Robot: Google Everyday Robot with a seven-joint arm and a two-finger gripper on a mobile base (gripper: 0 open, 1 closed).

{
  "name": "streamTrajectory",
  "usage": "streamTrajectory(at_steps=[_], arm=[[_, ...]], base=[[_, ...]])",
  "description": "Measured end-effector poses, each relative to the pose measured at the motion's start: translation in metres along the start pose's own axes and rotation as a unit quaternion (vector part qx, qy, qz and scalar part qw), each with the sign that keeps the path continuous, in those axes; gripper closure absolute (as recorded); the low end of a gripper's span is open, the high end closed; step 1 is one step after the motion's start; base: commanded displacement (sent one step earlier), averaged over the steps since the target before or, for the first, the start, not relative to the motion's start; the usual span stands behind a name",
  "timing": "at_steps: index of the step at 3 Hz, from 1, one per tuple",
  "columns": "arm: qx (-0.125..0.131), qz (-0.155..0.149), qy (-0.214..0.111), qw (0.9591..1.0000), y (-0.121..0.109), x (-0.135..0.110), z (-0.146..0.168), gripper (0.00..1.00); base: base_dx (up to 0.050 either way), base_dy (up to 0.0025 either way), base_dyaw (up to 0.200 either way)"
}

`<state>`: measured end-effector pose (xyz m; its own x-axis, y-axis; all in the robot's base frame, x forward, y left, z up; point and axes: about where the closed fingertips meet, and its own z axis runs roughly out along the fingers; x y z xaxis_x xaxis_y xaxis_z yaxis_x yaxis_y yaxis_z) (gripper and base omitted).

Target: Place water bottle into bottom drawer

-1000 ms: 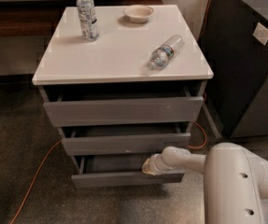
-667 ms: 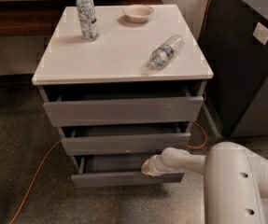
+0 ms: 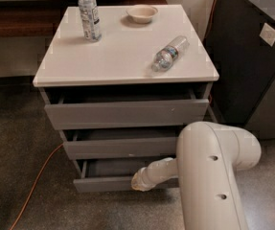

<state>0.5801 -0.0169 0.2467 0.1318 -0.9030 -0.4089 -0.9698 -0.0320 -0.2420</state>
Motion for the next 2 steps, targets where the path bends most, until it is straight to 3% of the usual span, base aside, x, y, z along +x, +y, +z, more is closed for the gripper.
streamTrajectory(at_steps=[1, 2], arm=[[-0.028, -0.013, 0.009, 0.9995, 0.043, -0.018, 0.009, 1.00], [-0.041, -0.020, 0.006, 0.9990, 0.067, -0.028, 0.013, 1.00]], base=[[0.000, 0.00000, 0.000], [0.000, 0.00000, 0.000]])
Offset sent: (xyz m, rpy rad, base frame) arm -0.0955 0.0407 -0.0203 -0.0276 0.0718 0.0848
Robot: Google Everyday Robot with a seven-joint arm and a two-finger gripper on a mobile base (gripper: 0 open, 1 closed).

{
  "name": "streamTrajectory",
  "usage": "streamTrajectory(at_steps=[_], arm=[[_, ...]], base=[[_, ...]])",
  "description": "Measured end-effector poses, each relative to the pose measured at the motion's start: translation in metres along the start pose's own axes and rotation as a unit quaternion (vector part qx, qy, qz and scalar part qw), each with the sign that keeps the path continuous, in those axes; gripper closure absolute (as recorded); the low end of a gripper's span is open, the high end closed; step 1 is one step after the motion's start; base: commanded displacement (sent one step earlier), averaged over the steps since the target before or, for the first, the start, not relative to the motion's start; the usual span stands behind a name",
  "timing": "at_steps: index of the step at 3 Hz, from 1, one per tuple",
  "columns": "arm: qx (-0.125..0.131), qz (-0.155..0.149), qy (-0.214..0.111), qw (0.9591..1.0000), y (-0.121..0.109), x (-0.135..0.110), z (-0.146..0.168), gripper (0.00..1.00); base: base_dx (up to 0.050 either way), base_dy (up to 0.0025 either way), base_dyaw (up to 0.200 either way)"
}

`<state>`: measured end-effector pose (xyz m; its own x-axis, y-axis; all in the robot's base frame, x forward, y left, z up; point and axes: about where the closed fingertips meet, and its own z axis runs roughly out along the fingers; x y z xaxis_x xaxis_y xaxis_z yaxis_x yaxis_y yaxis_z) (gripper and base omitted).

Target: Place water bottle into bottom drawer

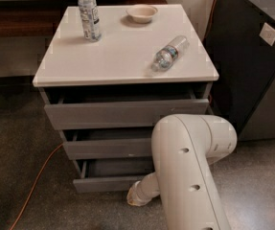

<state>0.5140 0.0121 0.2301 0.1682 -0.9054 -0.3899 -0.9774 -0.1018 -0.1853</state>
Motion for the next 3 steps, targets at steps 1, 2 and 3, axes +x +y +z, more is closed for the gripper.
streamTrajectory(at_steps=[1, 2, 3], arm=[[-0.043, -0.013, 0.026, 0.9986, 0.018, -0.019, -0.009, 0.82], [-0.103, -0.038, 0.040, 0.9931, 0.043, -0.078, -0.019, 0.53], [-0.115, -0.049, 0.042, 0.9913, 0.047, -0.107, -0.028, 0.72]], base=[[0.000, 0.00000, 0.000], [0.000, 0.00000, 0.000], [0.000, 0.00000, 0.000]])
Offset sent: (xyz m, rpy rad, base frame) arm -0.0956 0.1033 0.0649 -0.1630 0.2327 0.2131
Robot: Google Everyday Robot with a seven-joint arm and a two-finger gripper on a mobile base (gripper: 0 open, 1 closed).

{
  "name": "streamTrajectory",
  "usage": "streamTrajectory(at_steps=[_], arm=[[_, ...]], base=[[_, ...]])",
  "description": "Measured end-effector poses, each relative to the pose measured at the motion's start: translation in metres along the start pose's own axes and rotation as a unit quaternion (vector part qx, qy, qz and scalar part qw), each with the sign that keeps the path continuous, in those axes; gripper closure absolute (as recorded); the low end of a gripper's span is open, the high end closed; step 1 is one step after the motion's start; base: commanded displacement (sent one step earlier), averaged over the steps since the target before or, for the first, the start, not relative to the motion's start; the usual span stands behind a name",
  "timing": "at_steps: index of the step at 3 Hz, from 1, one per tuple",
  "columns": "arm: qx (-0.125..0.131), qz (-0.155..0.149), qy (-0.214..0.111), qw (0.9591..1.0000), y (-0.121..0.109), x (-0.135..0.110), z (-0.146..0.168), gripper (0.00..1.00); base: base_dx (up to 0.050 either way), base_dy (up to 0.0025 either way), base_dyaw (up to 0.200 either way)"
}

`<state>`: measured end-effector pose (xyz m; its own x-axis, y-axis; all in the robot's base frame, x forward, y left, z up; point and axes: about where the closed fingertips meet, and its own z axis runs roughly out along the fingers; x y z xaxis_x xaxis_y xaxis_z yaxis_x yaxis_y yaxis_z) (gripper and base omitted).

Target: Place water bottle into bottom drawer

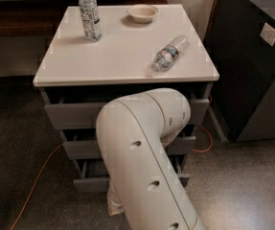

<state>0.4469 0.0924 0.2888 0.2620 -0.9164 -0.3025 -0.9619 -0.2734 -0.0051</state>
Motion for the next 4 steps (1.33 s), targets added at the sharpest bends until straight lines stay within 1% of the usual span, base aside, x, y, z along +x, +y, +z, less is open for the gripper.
streamTrajectory(at_steps=[1, 2, 3, 4], arm=[[0.009, -0.001, -0.010, 0.9999, -0.001, -0.002, -0.008, 0.95], [0.021, -0.003, -0.022, 0.9995, 0.000, 0.000, -0.012, 1.00], [0.039, -0.002, -0.024, 0.9990, -0.005, 0.008, -0.016, 1.00], [0.068, 0.002, -0.012, 0.9976, -0.023, 0.029, -0.023, 1.00]], base=[[0.000, 0.00000, 0.000], [0.000, 0.00000, 0.000], [0.000, 0.00000, 0.000], [0.000, 0.00000, 0.000]])
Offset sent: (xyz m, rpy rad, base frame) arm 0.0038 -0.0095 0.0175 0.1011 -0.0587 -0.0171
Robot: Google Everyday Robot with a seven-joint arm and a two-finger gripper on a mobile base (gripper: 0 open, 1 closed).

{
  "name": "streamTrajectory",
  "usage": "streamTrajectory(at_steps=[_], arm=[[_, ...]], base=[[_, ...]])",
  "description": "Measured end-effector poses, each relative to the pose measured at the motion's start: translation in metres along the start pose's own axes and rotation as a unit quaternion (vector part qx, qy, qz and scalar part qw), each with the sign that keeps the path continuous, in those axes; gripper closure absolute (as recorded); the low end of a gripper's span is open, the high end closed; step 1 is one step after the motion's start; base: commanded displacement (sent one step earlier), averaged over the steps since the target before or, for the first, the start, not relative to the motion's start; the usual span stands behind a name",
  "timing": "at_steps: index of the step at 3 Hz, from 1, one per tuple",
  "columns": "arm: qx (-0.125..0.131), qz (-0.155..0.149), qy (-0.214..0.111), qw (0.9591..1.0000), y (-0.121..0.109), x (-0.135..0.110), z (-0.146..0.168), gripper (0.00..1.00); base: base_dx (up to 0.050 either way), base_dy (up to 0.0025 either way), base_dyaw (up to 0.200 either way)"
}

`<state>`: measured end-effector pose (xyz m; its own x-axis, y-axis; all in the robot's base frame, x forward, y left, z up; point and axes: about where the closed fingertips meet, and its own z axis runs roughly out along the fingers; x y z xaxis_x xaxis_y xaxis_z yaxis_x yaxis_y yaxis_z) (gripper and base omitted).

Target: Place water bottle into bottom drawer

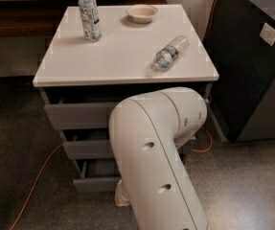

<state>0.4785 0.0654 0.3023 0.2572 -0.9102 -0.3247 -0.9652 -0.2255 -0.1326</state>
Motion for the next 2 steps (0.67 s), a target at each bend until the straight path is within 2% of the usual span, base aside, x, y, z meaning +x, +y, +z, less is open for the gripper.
streamTrajectory(at_steps=[2], arm=[[0.074, -0.001, 0.023, 0.9970, -0.054, 0.054, 0.000, 1.00]], base=[[0.000, 0.00000, 0.000]])
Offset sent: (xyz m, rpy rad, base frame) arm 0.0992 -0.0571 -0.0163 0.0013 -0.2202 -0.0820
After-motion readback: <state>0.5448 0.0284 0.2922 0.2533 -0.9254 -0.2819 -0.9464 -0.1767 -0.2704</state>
